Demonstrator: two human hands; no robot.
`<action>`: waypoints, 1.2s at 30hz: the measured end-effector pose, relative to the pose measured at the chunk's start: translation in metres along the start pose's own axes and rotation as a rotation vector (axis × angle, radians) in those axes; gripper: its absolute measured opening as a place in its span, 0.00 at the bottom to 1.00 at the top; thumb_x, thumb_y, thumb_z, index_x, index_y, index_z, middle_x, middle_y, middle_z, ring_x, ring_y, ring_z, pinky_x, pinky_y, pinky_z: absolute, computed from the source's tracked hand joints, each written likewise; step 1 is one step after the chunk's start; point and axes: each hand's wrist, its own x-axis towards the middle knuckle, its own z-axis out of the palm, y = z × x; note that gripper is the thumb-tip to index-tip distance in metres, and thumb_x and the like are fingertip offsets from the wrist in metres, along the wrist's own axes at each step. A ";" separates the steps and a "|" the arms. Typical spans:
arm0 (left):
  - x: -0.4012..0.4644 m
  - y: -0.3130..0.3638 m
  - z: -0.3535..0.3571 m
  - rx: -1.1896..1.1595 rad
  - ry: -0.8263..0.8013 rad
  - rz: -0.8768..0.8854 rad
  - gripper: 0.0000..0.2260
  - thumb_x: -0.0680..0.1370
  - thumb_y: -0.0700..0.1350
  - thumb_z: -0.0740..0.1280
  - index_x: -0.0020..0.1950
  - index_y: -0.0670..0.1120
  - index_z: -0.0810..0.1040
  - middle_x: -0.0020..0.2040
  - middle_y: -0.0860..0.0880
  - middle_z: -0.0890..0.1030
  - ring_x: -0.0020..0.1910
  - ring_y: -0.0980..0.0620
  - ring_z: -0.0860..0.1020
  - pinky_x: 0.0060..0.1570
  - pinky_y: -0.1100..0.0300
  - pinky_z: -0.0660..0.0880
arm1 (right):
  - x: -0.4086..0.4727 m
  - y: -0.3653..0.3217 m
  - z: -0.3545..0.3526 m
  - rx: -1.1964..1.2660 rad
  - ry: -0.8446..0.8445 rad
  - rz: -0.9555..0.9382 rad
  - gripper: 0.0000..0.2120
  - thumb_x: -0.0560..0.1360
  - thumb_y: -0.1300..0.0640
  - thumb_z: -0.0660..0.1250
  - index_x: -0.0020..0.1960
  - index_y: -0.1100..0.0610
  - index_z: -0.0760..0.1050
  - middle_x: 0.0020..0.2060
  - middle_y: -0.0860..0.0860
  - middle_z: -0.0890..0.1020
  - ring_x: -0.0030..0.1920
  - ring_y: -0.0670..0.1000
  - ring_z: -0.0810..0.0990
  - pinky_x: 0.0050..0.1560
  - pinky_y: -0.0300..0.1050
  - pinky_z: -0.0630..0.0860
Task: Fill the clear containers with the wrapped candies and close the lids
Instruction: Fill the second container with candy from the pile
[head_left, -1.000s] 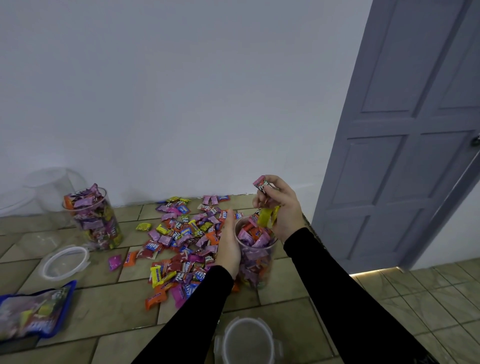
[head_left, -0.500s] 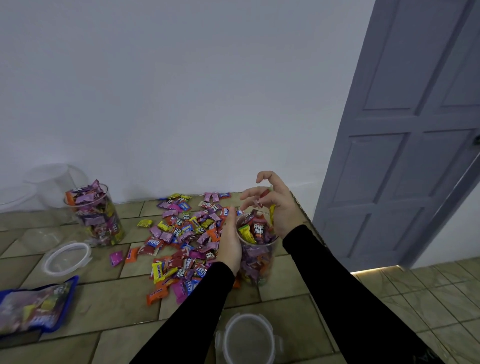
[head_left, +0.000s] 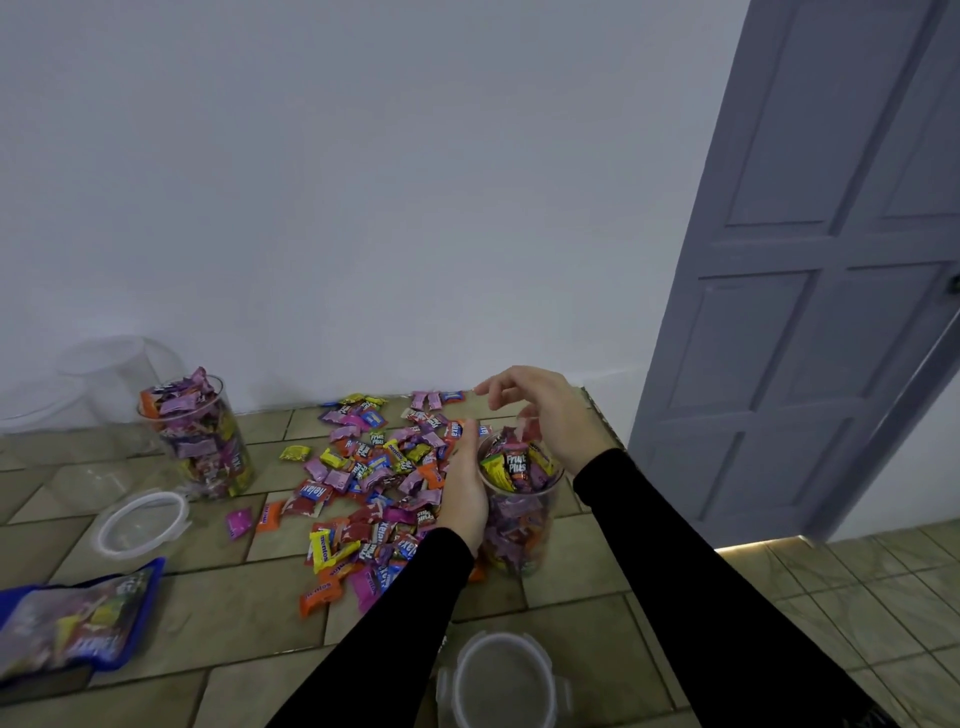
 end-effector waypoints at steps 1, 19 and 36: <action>0.000 0.001 0.000 -0.009 -0.029 -0.019 0.25 0.81 0.58 0.55 0.59 0.39 0.80 0.55 0.39 0.83 0.56 0.42 0.81 0.58 0.50 0.77 | 0.001 -0.002 -0.003 -0.006 0.005 0.032 0.17 0.79 0.55 0.55 0.35 0.56 0.75 0.47 0.56 0.83 0.42 0.47 0.77 0.39 0.38 0.68; 0.007 -0.004 -0.007 0.076 -0.043 0.050 0.22 0.82 0.56 0.55 0.51 0.44 0.82 0.42 0.45 0.85 0.41 0.51 0.83 0.47 0.57 0.78 | -0.015 -0.024 0.009 -1.114 -0.346 0.107 0.14 0.72 0.62 0.69 0.56 0.54 0.82 0.46 0.54 0.81 0.49 0.53 0.79 0.35 0.36 0.68; -0.006 -0.001 -0.007 0.094 -0.068 0.025 0.21 0.82 0.54 0.55 0.51 0.41 0.81 0.45 0.45 0.84 0.44 0.50 0.82 0.50 0.56 0.78 | -0.013 -0.023 0.014 -1.205 -0.472 0.206 0.12 0.73 0.60 0.69 0.55 0.61 0.81 0.46 0.57 0.80 0.41 0.51 0.72 0.28 0.35 0.61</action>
